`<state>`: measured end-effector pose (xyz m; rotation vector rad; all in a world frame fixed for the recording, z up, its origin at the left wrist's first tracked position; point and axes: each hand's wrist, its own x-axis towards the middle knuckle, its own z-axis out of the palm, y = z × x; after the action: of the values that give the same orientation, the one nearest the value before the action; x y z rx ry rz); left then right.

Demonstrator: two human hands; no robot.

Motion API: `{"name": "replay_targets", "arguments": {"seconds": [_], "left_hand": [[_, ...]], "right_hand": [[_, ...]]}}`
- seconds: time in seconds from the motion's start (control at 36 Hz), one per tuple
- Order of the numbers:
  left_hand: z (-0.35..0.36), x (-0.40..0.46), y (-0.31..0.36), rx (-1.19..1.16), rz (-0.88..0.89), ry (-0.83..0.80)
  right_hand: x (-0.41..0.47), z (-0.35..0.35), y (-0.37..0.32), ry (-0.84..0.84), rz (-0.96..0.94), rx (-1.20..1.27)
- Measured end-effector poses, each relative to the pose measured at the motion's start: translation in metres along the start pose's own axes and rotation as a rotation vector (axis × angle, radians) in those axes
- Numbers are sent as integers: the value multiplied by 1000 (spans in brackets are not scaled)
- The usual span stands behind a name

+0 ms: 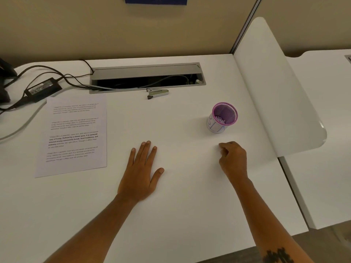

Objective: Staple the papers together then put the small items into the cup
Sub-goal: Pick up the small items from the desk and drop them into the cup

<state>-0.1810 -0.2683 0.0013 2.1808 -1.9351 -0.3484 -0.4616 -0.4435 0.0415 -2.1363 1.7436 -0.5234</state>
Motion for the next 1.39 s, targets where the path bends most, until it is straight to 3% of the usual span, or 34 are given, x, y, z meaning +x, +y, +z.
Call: {"name": "replay_targets", "arguments": {"seconds": [0.25,0.44,0.56,0.83,1.25,1.39], "left_hand": [[0,0,0,-3,-3,-2],[-1,-1,0,-9,-4,2],[0,-1,0,-14,-7,-1],[0,0,0,-3,-8,-1],[1,-1,0,-5,-7,0],[1,0,-1,4,-5,-5]], "right_hand": [[10,-3,-4,28,-15,151],[26,-8,12,-300,-274,-11],[37,-11,13,-394,-425,-64],[48,-10,23,-340,-654,-101],[12,12,22,-139,-547,-115],[11,14,15,-116,-344,-87]]}}
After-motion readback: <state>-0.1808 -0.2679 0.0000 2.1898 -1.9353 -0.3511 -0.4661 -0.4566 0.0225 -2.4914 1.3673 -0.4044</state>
